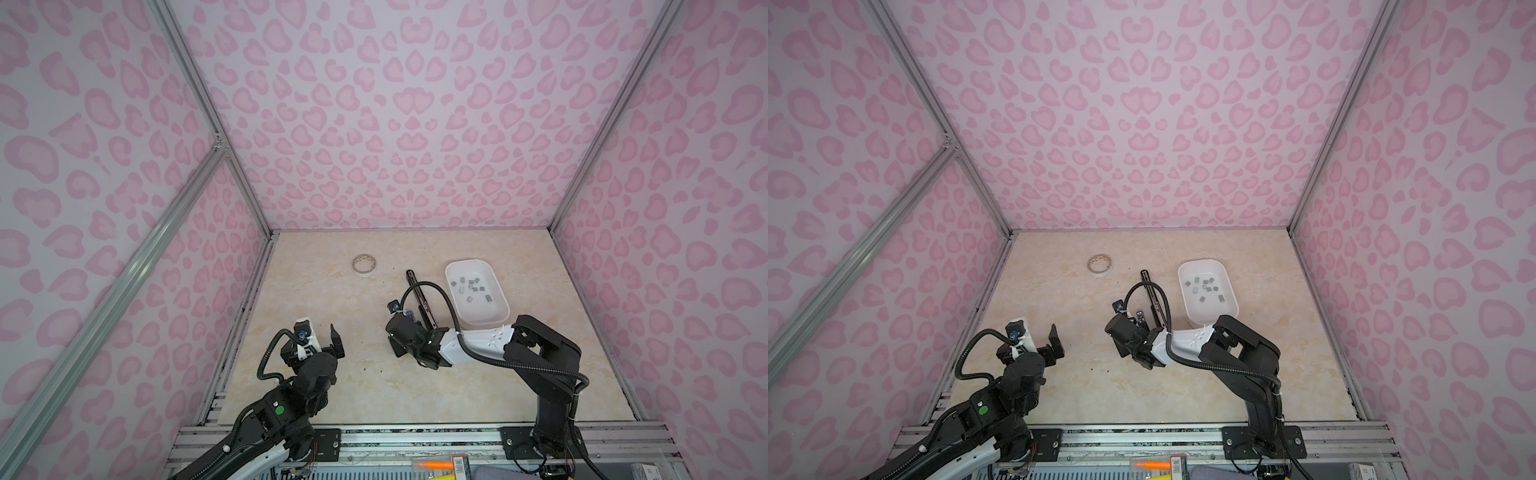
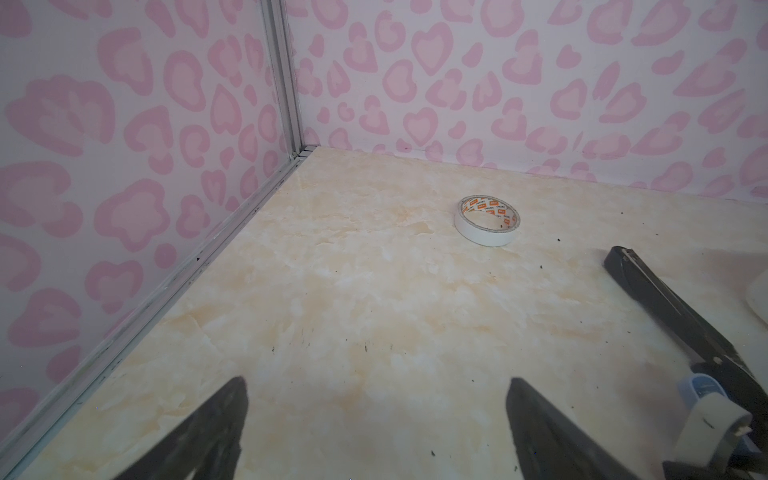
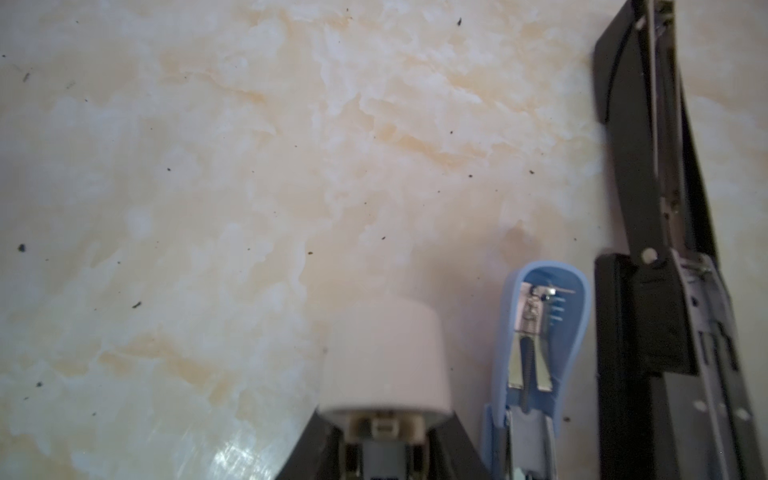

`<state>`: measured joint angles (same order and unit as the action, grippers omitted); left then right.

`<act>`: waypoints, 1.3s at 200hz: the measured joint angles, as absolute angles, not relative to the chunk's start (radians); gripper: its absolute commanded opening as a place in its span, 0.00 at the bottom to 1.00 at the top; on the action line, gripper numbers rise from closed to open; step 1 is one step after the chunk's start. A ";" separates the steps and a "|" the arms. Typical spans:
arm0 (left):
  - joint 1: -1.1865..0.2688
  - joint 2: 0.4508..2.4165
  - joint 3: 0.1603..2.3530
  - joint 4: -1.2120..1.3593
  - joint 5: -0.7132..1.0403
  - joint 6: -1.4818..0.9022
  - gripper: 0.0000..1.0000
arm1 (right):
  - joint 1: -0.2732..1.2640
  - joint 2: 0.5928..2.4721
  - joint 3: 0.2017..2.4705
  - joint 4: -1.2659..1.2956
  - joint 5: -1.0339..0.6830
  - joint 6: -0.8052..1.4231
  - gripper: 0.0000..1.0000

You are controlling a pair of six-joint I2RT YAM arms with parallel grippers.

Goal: Load the staples into the stapler

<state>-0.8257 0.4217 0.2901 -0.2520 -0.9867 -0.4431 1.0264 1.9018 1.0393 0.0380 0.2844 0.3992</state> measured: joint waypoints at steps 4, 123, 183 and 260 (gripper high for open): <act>-0.826 0.424 0.292 -0.252 -0.987 -0.443 0.98 | 1.026 1.902 1.037 0.036 0.285 0.399 0.34; -0.826 0.461 0.302 -0.235 -0.982 -0.443 0.98 | 1.039 1.706 0.910 0.136 0.327 0.363 0.54; -0.734 0.534 0.295 -0.047 -0.819 -0.318 0.97 | 0.884 1.448 0.822 0.175 0.417 0.274 0.53; -0.295 1.058 0.416 0.341 -0.424 -0.269 0.96 | 0.449 1.612 0.899 0.173 0.285 0.252 0.47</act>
<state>-0.2947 1.0584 0.4164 0.3408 -0.4240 -0.2687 0.4488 1.6119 0.8993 0.1730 0.2852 0.2523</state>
